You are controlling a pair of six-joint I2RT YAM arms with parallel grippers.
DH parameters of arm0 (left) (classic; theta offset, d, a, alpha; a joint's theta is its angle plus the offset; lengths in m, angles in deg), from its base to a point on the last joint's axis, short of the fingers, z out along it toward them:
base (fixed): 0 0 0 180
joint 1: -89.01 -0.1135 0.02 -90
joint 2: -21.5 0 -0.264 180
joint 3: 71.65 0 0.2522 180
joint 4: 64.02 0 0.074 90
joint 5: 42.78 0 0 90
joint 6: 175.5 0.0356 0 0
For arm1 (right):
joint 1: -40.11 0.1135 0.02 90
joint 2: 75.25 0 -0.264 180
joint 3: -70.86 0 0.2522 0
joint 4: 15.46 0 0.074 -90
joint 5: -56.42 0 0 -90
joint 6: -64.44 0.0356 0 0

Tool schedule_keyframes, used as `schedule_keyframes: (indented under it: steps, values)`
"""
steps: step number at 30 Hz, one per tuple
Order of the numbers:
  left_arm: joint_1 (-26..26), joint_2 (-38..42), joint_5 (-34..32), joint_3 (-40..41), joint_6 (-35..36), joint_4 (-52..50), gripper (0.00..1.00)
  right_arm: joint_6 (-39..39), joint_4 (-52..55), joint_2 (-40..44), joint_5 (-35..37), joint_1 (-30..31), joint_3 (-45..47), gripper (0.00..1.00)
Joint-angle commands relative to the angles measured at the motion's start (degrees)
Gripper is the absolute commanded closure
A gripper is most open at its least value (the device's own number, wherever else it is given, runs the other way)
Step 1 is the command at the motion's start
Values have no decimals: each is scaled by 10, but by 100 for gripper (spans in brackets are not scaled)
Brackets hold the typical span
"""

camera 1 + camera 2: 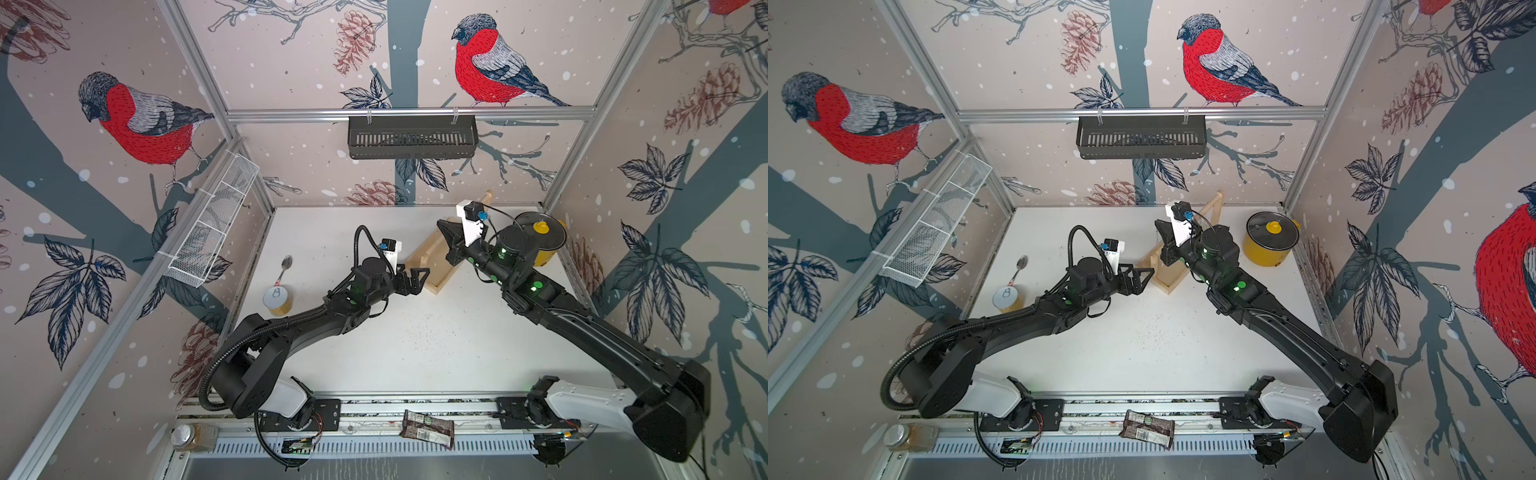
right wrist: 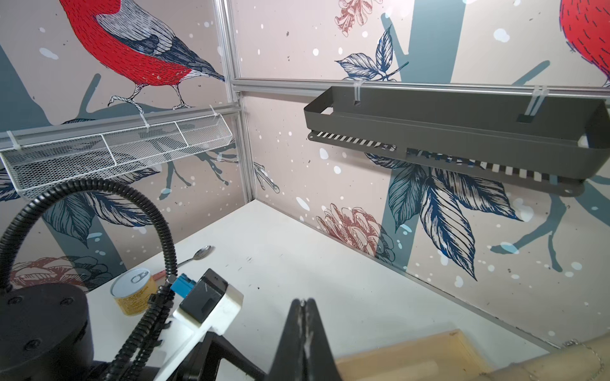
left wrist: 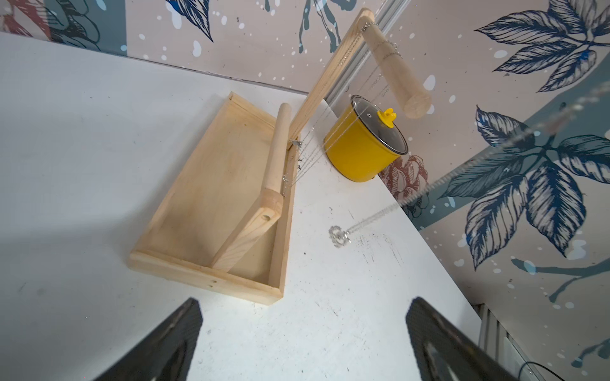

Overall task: Take the necklace off the jewelry display stand
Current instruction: Take off the necklace from the stand.

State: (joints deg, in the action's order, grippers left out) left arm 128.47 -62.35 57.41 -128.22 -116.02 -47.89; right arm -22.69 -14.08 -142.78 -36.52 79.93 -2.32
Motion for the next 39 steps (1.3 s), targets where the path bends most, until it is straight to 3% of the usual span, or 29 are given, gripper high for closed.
schedule_keyframes:
  steps: [1,10,20,32,39]
  values:
    - [6,-4,-15,-11,28,54,2,8,0,-2,18,9,-13,96]
    - [10,-11,-22,-18,63,66,9,11,10,-13,35,32,-40,96]
    - [14,-25,-2,-16,76,85,39,12,14,-25,48,45,-54,96]
    - [15,-36,-11,-15,86,113,41,13,19,-24,52,60,-62,96]
    - [15,-43,0,-9,100,116,60,13,19,-17,59,71,-59,96]
